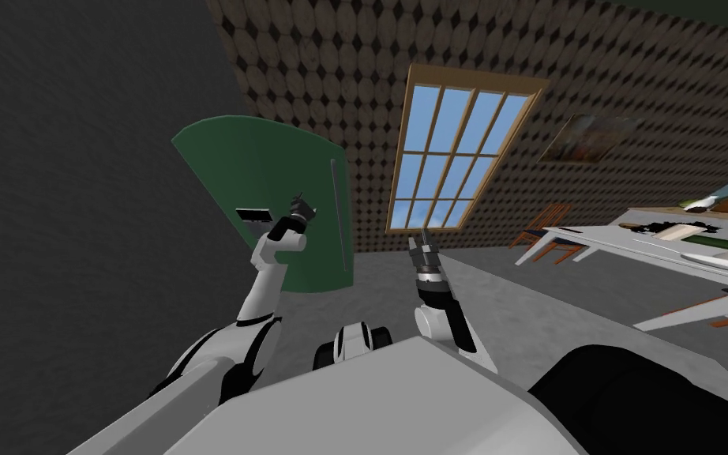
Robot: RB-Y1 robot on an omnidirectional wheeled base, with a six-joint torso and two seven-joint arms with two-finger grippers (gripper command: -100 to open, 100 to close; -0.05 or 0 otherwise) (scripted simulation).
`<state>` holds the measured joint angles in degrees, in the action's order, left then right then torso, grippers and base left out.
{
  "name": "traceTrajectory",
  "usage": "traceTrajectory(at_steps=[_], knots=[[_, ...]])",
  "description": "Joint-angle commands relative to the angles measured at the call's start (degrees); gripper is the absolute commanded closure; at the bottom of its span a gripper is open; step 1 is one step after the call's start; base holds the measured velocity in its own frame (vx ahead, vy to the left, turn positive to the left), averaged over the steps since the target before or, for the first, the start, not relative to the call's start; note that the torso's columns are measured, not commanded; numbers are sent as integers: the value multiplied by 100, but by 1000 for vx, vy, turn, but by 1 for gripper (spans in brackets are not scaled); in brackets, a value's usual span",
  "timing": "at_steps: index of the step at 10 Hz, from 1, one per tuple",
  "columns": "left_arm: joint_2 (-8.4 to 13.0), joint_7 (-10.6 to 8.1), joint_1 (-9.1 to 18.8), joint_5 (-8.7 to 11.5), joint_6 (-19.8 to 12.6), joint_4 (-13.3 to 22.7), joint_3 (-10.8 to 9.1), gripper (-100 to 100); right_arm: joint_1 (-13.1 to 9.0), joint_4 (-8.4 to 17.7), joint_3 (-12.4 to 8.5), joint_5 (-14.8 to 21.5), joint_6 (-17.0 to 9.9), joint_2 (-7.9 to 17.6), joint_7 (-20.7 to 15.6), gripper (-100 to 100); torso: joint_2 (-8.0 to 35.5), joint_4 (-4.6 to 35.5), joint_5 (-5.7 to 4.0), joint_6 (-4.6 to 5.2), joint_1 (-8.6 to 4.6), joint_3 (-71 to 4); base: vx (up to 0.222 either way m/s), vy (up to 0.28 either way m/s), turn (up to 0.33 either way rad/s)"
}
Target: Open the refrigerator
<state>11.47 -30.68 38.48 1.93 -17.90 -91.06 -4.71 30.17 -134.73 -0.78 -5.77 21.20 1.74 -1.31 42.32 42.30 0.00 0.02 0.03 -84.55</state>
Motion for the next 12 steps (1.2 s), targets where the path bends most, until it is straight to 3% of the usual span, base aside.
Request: traceTrajectory(at_steps=[1, 2, 3, 5, 6, 8, 9, 12], knots=[[2, -137, 490, 4, -375, 336, -47, -100, 1, 0, 0, 0, 0, 0, 0, 0, -7, -2, 0, -3, -3, -3, 31, -41, 82], [2, -137, 585, 4, -375, 336, -47, -100, 0, 0, 0, 0, 0, 0, 0, 0, -6, -2, -1, -1, -6, -3, 14, -22, 1], [14, -265, 811, 10, -600, 646, -92, -100, 0, 0, 0, 0, 0, 0, 0, 0, 1, 0, 0, -1, 0, 1, 32, -46, 118], [14, -265, 1070, 10, -736, 646, -92, -100, 0, 0, 0, 0, 0, 0, 0, 0, -4, -1, -2, 0, -9, -2, 21, -39, 29], [30, -385, 1268, 11, -987, 891, -139, -100, 0, 0, 0, 0, 0, 0, 0, 0, 1, 0, 1, 0, 1, 1, 33, -40, 104], [30, -385, 1545, 11, -1092, 957, -139, -100, 0, 0, 0, 0, 0, 0, 0, 0, -6, -2, -1, 0, -6, -4, 20, -37, 35], [47, -498, 1778, 9, -1334, 1266, -185, -100, 0, 0, 0, 0, 0, 0, 0, 0, 0, 0, 0, 0, -1, 0, 28, -43, 77], [68, -603, 2326, 3, -1787, 1575, -232, -100, 1, 0, 0, 0, 0, 0, 0, 0, -9, -3, -2, -2, -11, -5, 38, -63, 80]])
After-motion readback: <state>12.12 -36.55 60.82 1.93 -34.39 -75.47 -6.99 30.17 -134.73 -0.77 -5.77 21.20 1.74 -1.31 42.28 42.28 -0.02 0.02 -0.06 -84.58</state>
